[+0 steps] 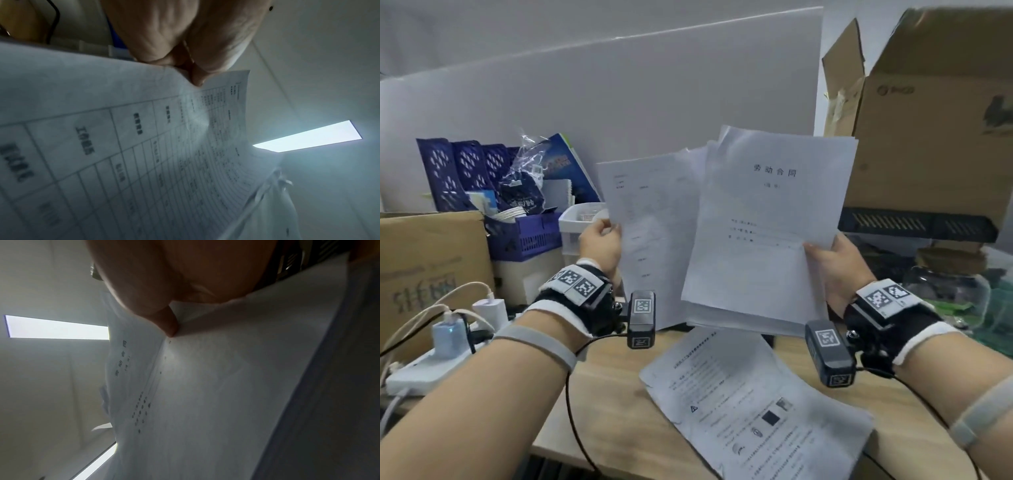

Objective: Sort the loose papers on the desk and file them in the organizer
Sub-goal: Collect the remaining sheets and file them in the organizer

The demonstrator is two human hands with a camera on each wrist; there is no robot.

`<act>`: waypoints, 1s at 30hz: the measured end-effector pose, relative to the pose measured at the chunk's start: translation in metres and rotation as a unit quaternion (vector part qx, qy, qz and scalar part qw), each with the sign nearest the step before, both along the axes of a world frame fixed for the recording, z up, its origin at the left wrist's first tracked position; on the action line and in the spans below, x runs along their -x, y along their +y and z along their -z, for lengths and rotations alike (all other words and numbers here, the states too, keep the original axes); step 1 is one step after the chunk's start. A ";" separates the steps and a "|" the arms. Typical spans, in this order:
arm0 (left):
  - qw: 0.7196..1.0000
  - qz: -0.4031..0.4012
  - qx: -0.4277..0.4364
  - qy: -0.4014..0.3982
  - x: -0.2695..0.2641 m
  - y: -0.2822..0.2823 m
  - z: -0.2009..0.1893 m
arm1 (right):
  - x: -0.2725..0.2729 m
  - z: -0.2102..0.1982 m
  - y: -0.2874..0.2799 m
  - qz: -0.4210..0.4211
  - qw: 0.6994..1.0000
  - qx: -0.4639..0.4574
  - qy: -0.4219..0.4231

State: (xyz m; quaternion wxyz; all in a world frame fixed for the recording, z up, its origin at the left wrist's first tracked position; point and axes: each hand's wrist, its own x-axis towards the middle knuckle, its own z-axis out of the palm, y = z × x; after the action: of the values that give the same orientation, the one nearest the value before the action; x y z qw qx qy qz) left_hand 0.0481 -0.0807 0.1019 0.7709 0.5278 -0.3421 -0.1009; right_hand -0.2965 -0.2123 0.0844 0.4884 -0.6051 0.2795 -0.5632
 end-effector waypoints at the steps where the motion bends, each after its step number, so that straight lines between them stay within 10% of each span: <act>1: 1.000 0.017 0.000 0.010 -0.008 -0.010 0.005 | -0.004 -0.003 0.002 -0.005 1.000 0.005 0.000; 10: 0.977 0.205 -0.015 0.051 0.078 -0.023 0.001 | -0.025 -0.008 0.003 0.007 1.000 0.015 0.026; 26: 0.942 0.259 -0.137 0.167 0.089 -0.041 0.051 | 0.010 0.036 0.014 -0.102 0.992 0.058 0.053; 30: 0.958 0.210 -0.111 0.160 0.095 -0.027 0.051 | 0.021 0.038 -0.001 0.004 1.000 0.016 0.005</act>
State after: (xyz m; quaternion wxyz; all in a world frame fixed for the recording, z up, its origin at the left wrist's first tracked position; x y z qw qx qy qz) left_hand -0.0470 -0.1080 0.0509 0.7134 0.5034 -0.3039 -0.3813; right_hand -0.3176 -0.2130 0.0468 0.4749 -0.6146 0.2754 -0.5665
